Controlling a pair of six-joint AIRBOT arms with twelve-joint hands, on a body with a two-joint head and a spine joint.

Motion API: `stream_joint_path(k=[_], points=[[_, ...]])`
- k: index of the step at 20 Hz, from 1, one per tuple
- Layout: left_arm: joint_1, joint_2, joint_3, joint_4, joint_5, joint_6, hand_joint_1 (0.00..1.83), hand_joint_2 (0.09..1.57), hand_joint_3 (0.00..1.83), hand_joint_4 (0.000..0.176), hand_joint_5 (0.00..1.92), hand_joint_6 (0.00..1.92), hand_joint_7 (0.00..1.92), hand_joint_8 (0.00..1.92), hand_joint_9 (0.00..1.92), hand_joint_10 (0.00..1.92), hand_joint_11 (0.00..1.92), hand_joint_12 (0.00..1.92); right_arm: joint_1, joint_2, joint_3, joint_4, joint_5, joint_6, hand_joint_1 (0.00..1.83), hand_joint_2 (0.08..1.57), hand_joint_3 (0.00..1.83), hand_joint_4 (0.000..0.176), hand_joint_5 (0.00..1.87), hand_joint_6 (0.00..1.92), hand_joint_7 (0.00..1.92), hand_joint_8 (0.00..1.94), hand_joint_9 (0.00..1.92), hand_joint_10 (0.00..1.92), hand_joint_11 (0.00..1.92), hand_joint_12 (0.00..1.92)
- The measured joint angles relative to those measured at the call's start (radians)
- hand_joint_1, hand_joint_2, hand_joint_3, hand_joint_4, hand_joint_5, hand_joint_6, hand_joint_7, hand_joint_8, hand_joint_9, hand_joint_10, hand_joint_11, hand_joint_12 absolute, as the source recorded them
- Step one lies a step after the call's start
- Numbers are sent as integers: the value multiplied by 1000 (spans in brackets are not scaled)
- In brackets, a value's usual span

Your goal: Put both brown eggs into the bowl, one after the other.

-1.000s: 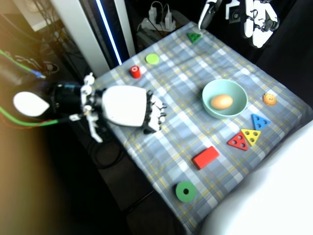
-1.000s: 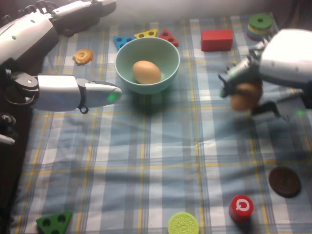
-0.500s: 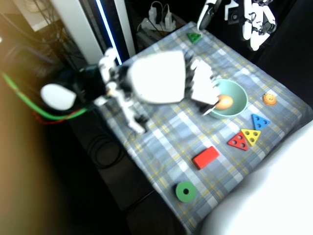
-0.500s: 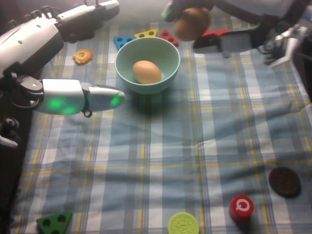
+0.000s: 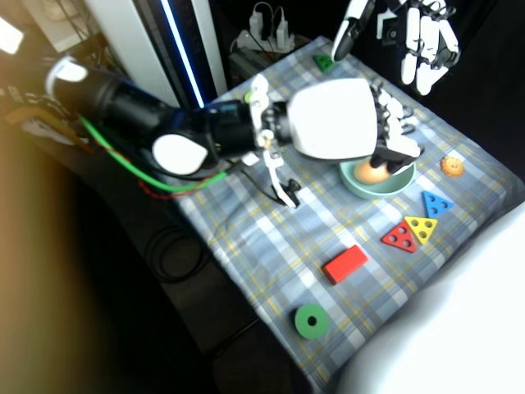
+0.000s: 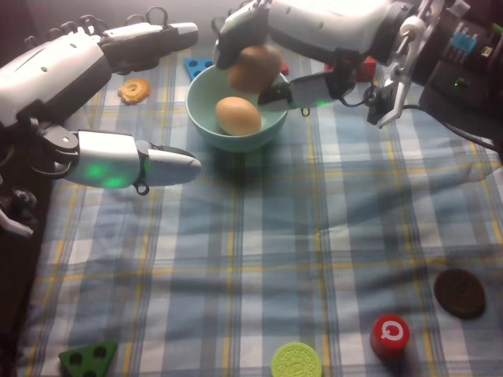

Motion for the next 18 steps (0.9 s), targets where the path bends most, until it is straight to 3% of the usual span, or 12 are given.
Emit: stream_joint_path(k=[2, 3, 4, 5, 6, 7, 8, 9, 10, 12, 16, 18], points=[[0, 0, 0, 2, 0, 0, 768, 854, 3, 127, 377, 5, 335, 1, 415, 3, 8, 1271, 0, 0, 5, 4, -8, -10, 1220, 1106, 8, 16, 1028, 925, 951, 1014, 974, 490, 638, 1327], [0, 0, 0, 2, 1, 0, 758, 861, 3, 117, 386, 3, 313, 0, 407, 0, 4, 1299, 0, 0, 10, 5, -20, -11, 1207, 1138, 3, 0, 948, 945, 917, 1179, 849, 576, 477, 1468], [0, 0, 0, 2, 1, 0, 753, 866, 3, 107, 391, 2, 301, 1, 394, 2, 0, 1264, 0, 0, 16, 6, -35, -11, 1081, 1124, 0, 58, 950, 1008, 726, 862, 685, 815, 383, 1538], [0, 0, 0, 2, 0, 0, 759, 867, 2, 103, 400, 3, 310, 3, 399, 4, 0, 1215, 0, 0, 19, 8, -50, -12, 1026, 1039, 0, 27, 800, 516, 663, 591, 588, 819, 289, 1474], [0, 0, 0, 2, 1, 0, 759, 870, 2, 103, 404, 2, 308, 1, 394, 1, 0, 1183, 0, 0, 21, 11, -56, -13, 1001, 1027, 0, 24, 802, 243, 666, 357, 544, 759, 283, 1422], [0, 0, 0, 2, 1, 0, 755, 870, 2, 90, 423, 10, 315, 4, 397, 3, 0, 1178, 0, -2, 22, 13, -58, -13, 1013, 1016, 0, 0, 811, 114, 680, 187, 543, 605, 272, 1295], [0, 0, 0, 2, 0, 0, 744, 872, 3, 97, 407, 2, 316, 4, 404, 5, 0, 1171, 0, -5, 23, 12, -58, -13, 1002, 1010, 0, 14, 815, 45, 673, 74, 542, 451, 256, 1213], [-1, 0, 0, 2, 1, 0, 759, 875, 3, 89, 408, 2, 306, 0, 397, 2, 0, 1166, -1, -11, 23, 16, -60, -12, 975, 1019, 0, 42, 800, 15, 648, 26, 537, 372, 257, 1240], [-2, 0, 0, 2, 1, 0, 770, 875, 2, 90, 413, 2, 293, 0, 384, 0, 0, 1152, -2, -12, 23, 16, -60, -12, 969, 1023, 1, 38, 799, 9, 644, 16, 547, 356, 282, 1255], [-2, 0, 0, 0, 1, 0, 770, 867, 0, 97, 428, 4, 320, 6, 399, 6, 0, 1136, -5, -12, 23, 23, -60, -12, 965, 1026, 0, 0, 821, 6, 643, 4, 547, 334, 271, 1248], [-3, 0, 0, 2, 0, 0, 780, 858, 0, 103, 434, 2, 326, 3, 400, 5, 0, 1121, -14, -11, 28, 27, -74, -13, 1005, 1035, 0, 2, 842, 2, 714, 11, 631, 514, 394, 1309], [-3, 0, 0, 0, 0, 0, 783, 862, 0, 102, 415, 0, 320, 0, 405, 5, 0, 1152, -23, -8, 26, 34, -70, -13, 1016, 1029, 0, 21, 841, 1, 702, 1, 538, 640, 307, 1368]])
